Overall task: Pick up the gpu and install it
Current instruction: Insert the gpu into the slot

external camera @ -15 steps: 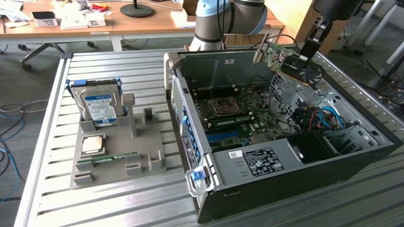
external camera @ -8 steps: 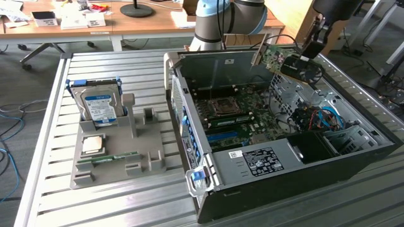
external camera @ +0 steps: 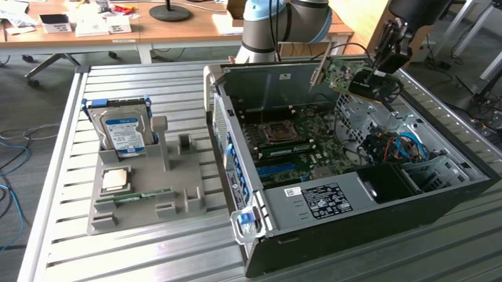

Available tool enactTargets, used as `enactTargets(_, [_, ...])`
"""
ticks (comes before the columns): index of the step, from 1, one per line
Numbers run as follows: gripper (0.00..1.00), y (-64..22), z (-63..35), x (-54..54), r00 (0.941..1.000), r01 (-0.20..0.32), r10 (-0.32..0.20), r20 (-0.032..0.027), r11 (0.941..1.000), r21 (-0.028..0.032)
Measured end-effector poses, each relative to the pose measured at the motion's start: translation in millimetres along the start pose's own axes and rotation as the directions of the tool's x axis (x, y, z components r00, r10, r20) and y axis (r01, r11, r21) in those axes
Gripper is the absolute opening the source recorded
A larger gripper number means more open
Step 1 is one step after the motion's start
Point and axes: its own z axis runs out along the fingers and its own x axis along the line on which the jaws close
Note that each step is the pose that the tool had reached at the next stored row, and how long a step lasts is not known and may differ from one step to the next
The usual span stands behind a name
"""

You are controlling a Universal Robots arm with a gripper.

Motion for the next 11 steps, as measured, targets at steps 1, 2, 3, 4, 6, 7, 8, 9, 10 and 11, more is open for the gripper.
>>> enactTargets(1, [0.27,0.0,0.0,0.0,0.9998,0.018,-0.018,-0.0009,0.9998,-0.0004])
enactTargets(2, [0.27,0.0,0.0,0.0,0.9993,0.038,-0.038,-0.0018,0.9993,-0.0009])
enactTargets(3, [0.27,0.0,0.1,0.0,0.9985,0.055,-0.055,-0.0026,0.9985,-0.0014])
enactTargets(4, [0.27,0.0,0.1,0.0,0.9973,0.073,-0.073,-0.0035,0.9973,-0.0018])
enactTargets(6, [0.27,0.0,0.1,0.0,0.9940,0.109,-0.109,-0.0052,0.9940,-0.0029])
enactTargets(7, [0.27,0.0,0.2,0.0,0.9917,0.128,-0.128,-0.0060,0.9918,-0.0034])
enactTargets(8, [0.27,0.0,0.2,0.0,0.9892,0.146,-0.146,-0.0067,0.9892,-0.0039])
enactTargets(9, [0.27,0.0,0.2,0.0,0.9864,0.164,-0.164,-0.0076,0.9864,-0.0044])
enactTargets(10, [0.27,0.0,0.2,0.0,0.9833,0.182,-0.182,-0.0084,0.9833,-0.0050])
enactTargets(11, [0.27,0.0,0.2,0.0,0.9798,0.200,-0.200,-0.0092,0.9799,-0.0055])
